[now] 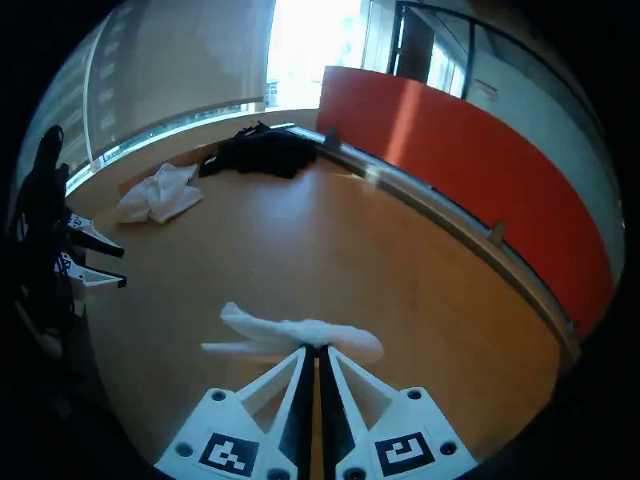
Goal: Fold towel
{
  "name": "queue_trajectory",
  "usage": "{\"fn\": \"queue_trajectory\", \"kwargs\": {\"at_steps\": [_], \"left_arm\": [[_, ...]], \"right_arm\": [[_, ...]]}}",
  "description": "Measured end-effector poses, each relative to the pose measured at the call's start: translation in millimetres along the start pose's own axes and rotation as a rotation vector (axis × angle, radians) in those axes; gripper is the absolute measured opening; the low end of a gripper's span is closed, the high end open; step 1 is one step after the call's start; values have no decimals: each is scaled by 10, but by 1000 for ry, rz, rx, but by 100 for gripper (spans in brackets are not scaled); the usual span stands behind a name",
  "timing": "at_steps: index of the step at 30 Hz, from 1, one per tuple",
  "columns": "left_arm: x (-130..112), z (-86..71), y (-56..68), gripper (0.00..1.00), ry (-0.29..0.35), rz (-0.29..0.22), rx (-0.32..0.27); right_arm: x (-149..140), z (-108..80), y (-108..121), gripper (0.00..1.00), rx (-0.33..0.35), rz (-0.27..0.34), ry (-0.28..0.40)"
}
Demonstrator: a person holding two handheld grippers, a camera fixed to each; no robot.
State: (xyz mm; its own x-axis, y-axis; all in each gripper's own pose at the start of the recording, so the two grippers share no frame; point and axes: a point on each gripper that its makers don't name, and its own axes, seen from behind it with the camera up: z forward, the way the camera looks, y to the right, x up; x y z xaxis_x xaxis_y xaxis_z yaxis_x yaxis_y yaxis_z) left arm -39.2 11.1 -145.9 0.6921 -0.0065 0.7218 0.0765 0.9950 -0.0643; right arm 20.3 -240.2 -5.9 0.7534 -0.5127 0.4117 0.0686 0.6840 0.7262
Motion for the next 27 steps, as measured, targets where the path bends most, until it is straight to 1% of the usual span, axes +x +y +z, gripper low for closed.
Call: {"fn": "queue_trajectory", "kwargs": {"at_steps": [5,12,20,27], "left_arm": [[45,10,67,84,2,0,-13],[73,56,169,83,0,-7,-31],[96,114,296,84,-7,-7,-45],[152,148,384,83,-8,-1,-49]], "right_arm": [[-7,-150,191,4,-28,11,6],[-131,-353,551,4,-81,35,2],[-324,-609,1019,4,-138,58,-9],[-490,-867,1458,4,-180,95,-18]]}}
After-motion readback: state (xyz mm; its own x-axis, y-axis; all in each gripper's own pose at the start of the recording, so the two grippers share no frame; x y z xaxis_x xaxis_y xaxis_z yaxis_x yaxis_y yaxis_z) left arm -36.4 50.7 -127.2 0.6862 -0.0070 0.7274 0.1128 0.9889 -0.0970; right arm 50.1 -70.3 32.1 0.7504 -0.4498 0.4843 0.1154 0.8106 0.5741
